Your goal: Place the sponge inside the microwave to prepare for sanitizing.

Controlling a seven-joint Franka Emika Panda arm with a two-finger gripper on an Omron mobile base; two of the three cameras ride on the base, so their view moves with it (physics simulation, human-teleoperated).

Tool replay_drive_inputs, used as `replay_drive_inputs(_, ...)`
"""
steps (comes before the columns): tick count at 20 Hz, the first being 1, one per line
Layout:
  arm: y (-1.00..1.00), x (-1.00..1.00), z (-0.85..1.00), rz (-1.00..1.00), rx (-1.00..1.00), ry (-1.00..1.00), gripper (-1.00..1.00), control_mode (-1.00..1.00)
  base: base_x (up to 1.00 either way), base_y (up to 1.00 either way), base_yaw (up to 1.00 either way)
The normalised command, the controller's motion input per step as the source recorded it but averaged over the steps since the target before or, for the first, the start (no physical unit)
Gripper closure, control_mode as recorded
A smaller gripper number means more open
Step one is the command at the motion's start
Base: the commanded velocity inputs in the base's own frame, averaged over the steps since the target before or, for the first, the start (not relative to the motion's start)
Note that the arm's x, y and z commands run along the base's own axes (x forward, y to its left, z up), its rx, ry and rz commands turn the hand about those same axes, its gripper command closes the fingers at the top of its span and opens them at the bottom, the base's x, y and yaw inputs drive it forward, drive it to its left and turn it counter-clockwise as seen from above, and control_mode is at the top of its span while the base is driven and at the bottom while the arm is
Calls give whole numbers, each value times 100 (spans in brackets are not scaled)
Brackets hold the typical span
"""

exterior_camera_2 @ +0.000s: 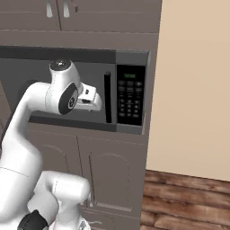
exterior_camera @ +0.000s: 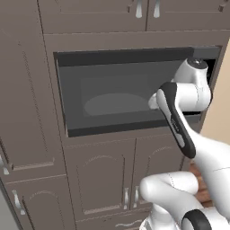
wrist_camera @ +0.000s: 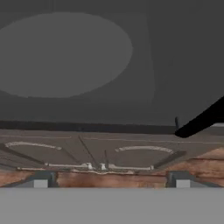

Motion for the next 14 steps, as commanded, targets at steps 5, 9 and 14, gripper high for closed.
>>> replay_drive_inputs(5,-38,0,11,-14,0,-15,-100,-100,0,0,0)
replay_drive_inputs(9,-41,1,17,-11,0,-13,-100,-100,0,0,0)
replay_drive_inputs(14,-36,14,14,-5,0,-4,-100,-100,0,0,0)
